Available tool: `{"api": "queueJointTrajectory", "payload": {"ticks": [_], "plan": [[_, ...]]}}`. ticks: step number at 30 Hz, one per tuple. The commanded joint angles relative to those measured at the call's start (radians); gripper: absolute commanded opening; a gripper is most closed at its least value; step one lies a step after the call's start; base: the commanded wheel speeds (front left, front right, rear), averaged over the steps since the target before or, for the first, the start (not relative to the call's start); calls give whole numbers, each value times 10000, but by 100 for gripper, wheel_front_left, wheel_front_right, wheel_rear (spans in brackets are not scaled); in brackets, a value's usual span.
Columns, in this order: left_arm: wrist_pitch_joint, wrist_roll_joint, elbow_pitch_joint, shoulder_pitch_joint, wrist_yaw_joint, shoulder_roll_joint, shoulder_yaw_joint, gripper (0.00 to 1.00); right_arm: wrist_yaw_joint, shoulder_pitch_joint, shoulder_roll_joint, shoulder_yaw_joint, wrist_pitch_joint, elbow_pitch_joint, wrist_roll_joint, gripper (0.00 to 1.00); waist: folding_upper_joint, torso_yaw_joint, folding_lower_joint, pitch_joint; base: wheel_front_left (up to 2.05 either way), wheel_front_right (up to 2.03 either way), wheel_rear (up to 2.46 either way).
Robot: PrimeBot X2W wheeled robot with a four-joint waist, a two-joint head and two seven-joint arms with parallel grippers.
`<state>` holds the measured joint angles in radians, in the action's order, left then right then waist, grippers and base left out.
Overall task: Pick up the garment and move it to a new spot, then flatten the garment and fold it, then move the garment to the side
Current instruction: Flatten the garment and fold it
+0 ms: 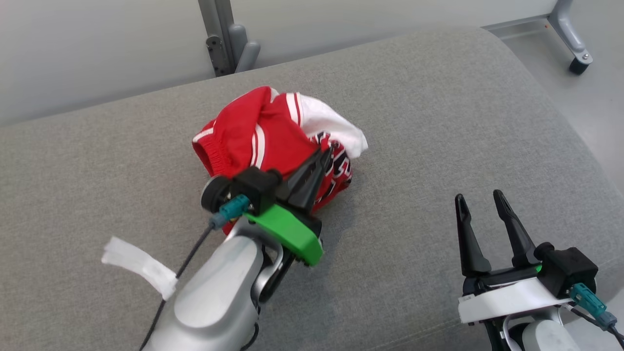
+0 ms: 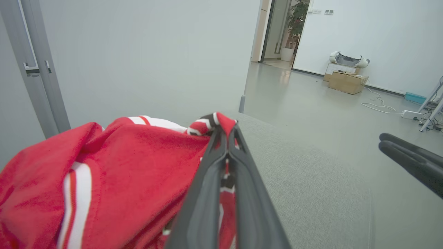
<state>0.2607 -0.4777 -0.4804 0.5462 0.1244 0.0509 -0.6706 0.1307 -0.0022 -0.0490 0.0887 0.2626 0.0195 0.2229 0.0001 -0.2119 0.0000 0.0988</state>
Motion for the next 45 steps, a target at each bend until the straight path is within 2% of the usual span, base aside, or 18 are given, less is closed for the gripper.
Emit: {"api": "queueJointTrajectory", "payload": {"ticks": [1, 6, 13, 20, 22, 23, 24, 27, 28, 33, 38, 45], "plan": [[-55, -219, 212, 323, 45, 3, 90, 0, 0, 146, -22, -18, 16, -57, 25, 100, -1, 188, 0, -292, 0, 0, 0], [-762, -1152, 1314, 1401, 57, 29, 586, 0, 0, 196, -23, -105, 16, -161, 31, 100, -1, 402, 0, -599, 0, 0, 0], [-1637, -1786, 2069, 3082, 63, 330, 1300, 0, 0, 184, -22, -105, 16, -227, 90, 100, -1, 715, 0, -771, 0, 0, 0], [-2148, -1857, 1970, 4722, 13, 1187, 2130, 0, 0, 207, -23, -162, 16, -256, 166, 100, -1, 988, 0, -813, 0, 0, 0], [-2376, -2003, 1818, 4941, 5, 1565, 2428, 0, 0, 249, -23, -185, 16, -243, 184, 100, -1, 1065, 0, -814, 0, 0, 0], [-2491, -1987, 1752, 5015, 2, 1856, 2542, 0, 0, 281, -23, -217, 16, -225, 194, 100, -1, 1109, 0, -816, 0, 0, 0], [-2677, -2006, 1636, 5031, -20, 2394, 2814, 0, 0, 345, -26, -352, 16, -166, 237, 100, -1, 1259, 0, -811, 0, 0, 0], [-2793, -2045, 1431, 4882, -110, 3184, 3242, 0, 0, 485, -16, -464, 16, -161, 216, 100, -1, 1628, 0, -762, 0, 0, 0], [-2793, -2045, 1431, 4882, -110, 3184, 3242, 0, 0, 485, -16, -464, 16, -161, 216, 100, -1, 1628, 0, -762, 0, 0, 0], [-2575, -2027, 812, 4657, -293, 4231, 3931, 0, 0, 599, -22, -593, 16, -124, -47, 100, -1, 2406, 0, -506, 0, 0, 0], [-1944, -1758, -293, 4540, -472, 4865, 4297, 0, 0, 433, -22, -756, 16, -105, -347, 100, -1, 3139, 0, -173, 0, 0, 0], [-1023, -1974, -2328, 4680, -446, 4987, 4719, 0, 0, 200, -27, -841, 16, -166, -809, 100, -1, 3977, 0, 327, 0, 0, 0]]}}
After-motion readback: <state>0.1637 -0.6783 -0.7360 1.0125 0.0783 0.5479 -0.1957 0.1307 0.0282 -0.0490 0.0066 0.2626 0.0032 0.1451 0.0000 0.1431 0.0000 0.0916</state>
